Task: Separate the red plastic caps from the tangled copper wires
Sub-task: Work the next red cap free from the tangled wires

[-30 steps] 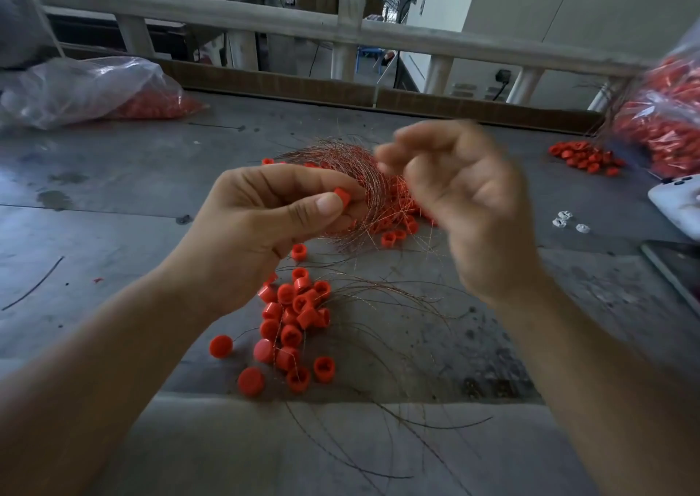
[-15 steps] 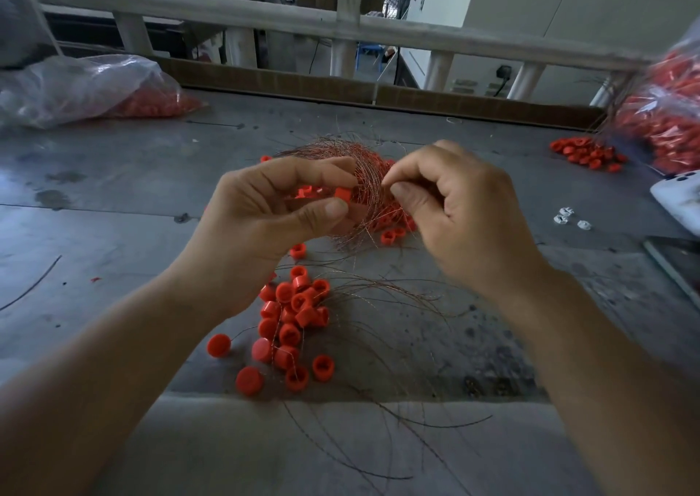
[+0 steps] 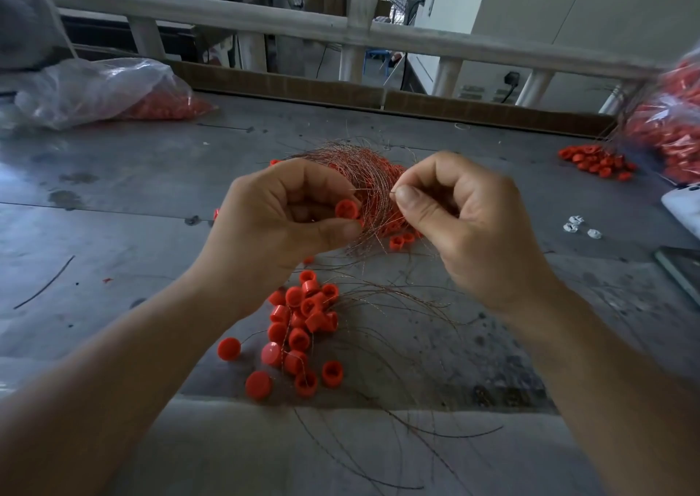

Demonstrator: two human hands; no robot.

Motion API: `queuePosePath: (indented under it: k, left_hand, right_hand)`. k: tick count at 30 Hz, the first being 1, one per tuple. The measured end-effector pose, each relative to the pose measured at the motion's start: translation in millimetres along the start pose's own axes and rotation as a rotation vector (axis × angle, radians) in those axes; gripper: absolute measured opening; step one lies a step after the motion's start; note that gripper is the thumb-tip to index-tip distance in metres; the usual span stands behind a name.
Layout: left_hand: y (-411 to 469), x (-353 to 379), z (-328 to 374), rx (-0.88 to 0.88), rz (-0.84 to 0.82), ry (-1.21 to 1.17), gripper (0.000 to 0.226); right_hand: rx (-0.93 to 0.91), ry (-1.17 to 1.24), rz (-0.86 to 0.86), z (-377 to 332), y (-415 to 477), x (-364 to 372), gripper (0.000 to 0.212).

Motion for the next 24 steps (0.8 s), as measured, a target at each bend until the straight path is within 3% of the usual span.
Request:
queuePosePath:
  k: [14, 19, 24]
  left_hand:
    - [-0.1, -0.7, 0.3, 0.017, -0.043, -0.029, 0.032]
    - [-1.4, -1.0, 0.1, 0.009, -0.084, -0.128, 0.034]
    - [-1.8, -0.9, -0.6, 0.000, -0.106, -0.157, 0.033]
  right_hand:
    - [0.058, 0.129, -0.049, -2.3, -0.6, 0.6, 0.010]
    - [0.074, 0.060, -0.085, 1.9, -3.2, 6.0, 0.019]
    - [0.082, 0.050, -0.033, 1.7, -3.7, 6.0, 0.015]
Point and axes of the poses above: each hand's wrist, its own y-axis towards the middle knuckle, its own x-axis out of the palm, z = x × y, the point moved 2 cm from there along y, towards the middle knuckle, and after that the axes turned 9 degrees about z, right-handed, at the moved point
